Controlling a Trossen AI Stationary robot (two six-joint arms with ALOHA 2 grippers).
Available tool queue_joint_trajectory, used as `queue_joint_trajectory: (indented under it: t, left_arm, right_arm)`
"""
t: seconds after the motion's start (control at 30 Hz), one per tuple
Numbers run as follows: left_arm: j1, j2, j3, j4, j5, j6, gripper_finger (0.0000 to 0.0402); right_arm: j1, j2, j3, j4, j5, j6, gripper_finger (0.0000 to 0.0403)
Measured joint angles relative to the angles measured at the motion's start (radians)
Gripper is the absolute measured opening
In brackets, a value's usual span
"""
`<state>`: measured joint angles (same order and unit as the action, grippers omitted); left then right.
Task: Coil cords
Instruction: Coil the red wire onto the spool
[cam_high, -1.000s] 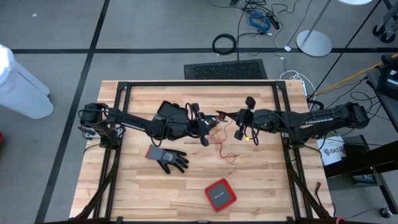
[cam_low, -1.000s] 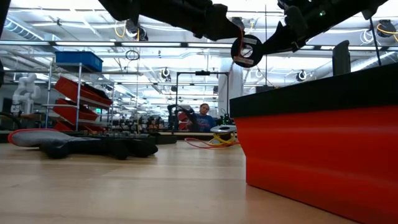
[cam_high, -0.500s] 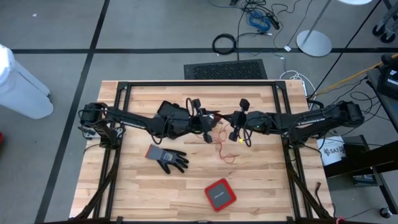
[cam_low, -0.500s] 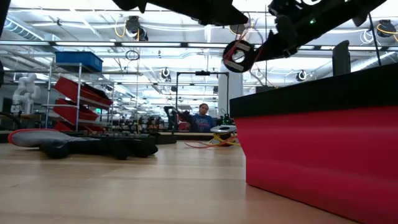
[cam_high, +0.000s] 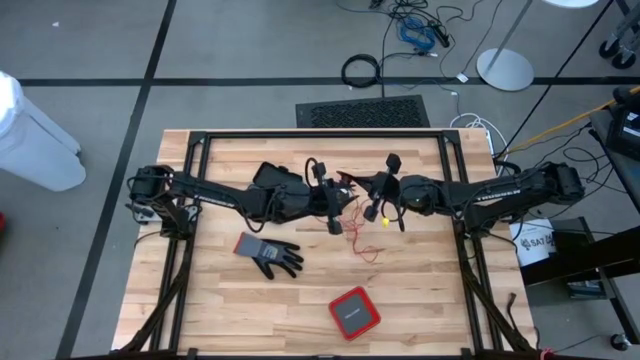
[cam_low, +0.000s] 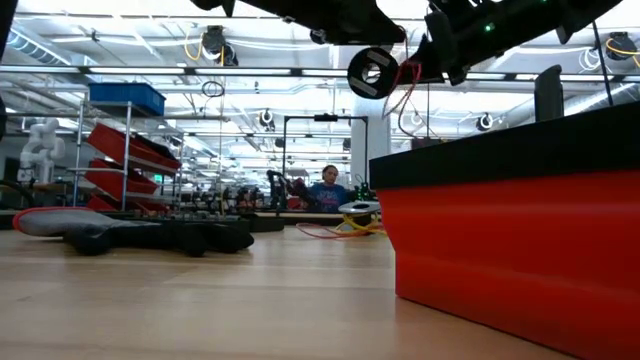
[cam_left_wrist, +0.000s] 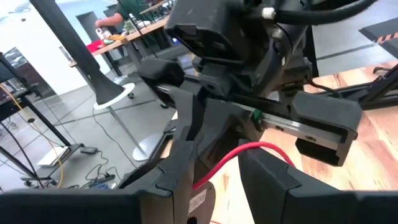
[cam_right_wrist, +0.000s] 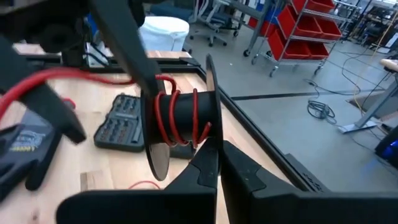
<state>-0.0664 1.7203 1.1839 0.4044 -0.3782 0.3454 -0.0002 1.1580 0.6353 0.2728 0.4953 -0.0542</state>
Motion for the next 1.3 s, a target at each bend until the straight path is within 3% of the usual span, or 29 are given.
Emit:
queue_joint_trajectory:
  t: [0.2,0.5,0.9,1.1,1.3]
  left_arm:
    - [-0.013,0.029,0.003,-0.002,-0.002,0.017,0.0130]
    - [-0.083,0.047,0.000,-0.015,-0.127,0.136,0.0130]
    - [-0.081,0.153,0.000,0.148,-0.073,0.132,0.0130]
    - [-0.079,0.204,0.000,0.095,-0.089,0.127,0.0130]
    - [-0.109,0.208,-0.004,-0.039,-0.090,0.013,0.0130]
  right_arm:
    - [0.000,0.000,-0.002,0.039,-0.003,0.012,0.0000]
    - [-0.013,-0.001,0.000,0.107,0.002,0.019,0.0000]
    - [-0.013,-0.001,0.000,0.148,-0.025,0.025,0.0000]
    - [-0.013,-0.001,0.000,0.143,-0.026,0.016,0.0000]
    - [-0.013,-0.007,0.000,0.136,-0.026,-0.007,0.0000]
